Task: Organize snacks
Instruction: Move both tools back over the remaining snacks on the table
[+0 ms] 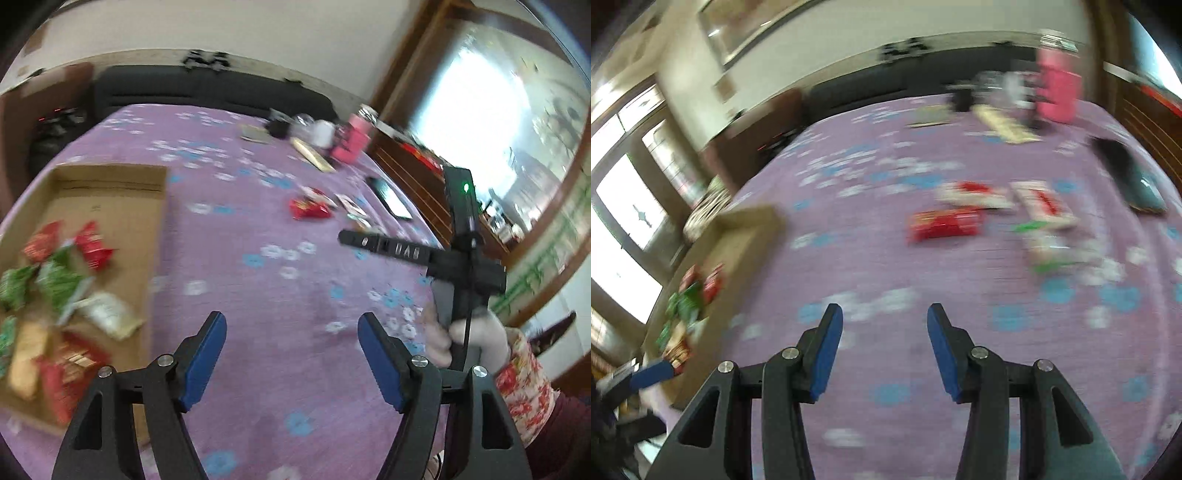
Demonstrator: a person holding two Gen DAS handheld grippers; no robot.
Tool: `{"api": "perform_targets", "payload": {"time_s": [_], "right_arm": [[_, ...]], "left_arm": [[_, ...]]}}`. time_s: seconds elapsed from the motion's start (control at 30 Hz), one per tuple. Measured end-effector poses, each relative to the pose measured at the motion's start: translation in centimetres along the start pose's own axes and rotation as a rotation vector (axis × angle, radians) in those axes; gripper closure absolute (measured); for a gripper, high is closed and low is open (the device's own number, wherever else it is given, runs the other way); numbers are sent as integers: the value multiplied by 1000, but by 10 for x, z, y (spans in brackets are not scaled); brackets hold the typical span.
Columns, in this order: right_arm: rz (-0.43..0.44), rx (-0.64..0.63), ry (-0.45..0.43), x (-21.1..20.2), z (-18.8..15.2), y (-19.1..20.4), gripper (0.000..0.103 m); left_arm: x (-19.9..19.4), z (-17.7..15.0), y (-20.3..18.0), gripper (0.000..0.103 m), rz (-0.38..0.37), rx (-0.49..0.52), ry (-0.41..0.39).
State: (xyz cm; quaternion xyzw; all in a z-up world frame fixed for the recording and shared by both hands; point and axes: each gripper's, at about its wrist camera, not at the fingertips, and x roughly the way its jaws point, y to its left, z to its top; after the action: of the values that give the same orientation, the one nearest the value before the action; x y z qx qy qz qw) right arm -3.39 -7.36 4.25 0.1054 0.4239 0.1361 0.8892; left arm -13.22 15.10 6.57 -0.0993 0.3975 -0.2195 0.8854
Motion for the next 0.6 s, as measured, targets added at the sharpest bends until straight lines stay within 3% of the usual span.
{"api": "perform_targets", "payload": {"time_s": [0.17,0.27,0.5,0.6], "right_arm": [[-71,130,-39,-15,9,-65,57],[-100,169,-49,-17,13,-85,56],[-131,174,-41,4,28,-98,48],[-138,142,-25,20,37,-93,48]], "left_arm": [[43,15,-17,26,-2,47,47],[62,21,-14,26,38,64,78],[98,20,-8,26,68,39,152],[101,17,-11,18,77,49,157]]}}
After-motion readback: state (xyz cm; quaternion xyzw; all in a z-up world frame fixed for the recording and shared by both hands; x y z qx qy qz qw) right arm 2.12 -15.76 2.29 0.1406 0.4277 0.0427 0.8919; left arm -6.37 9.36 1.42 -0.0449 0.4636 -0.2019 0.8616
